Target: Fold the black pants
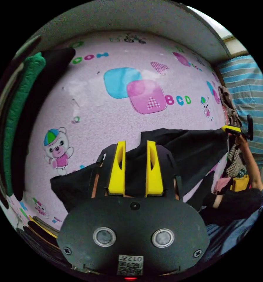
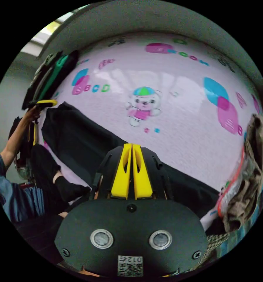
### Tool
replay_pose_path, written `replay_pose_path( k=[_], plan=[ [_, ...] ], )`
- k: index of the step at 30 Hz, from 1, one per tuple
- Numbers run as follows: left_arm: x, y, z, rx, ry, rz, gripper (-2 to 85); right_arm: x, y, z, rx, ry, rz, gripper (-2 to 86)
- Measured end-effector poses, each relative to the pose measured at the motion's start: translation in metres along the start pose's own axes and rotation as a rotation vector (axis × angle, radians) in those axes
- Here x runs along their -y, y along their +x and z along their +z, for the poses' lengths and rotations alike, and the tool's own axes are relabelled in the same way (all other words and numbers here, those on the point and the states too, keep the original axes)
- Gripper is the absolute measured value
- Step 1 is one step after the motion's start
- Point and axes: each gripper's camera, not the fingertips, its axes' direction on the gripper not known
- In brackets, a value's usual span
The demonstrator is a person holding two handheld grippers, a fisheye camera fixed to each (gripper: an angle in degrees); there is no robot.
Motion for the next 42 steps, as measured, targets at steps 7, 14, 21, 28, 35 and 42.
replay_pose_path(
  k=[7,14,21,28,35,42],
  plan=[
    [0.031,-0.019,0.040,-0.210,-0.217,-0.032,5.8,0.057,-0.062,0.023,0.103,-0.018,-0.159,-0.8],
    [-0.006,-0.001,0.006,-0.043,0.111,0.220,0.7,0.080,-0.093,0.042,0.125,-0.049,-0.213,-0.8],
    [-0.034,-0.004,0.024,0.113,0.137,0.167,1.6,0.099,-0.109,0.057,0.123,-0.056,-0.186,-0.8],
    [-0.063,-0.034,0.009,0.108,0.155,0.024,0.8,0.135,-0.154,0.063,0.154,-0.008,-0.229,-0.8],
    [-0.106,-0.075,0.033,0.226,-0.037,-0.171,0.5,0.184,-0.204,0.091,0.046,-0.064,-0.324,-0.8],
    [-0.138,-0.084,0.045,0.202,-0.089,-0.247,0.3,0.222,-0.225,0.113,-0.035,-0.130,-0.342,-0.8]
  ],
)
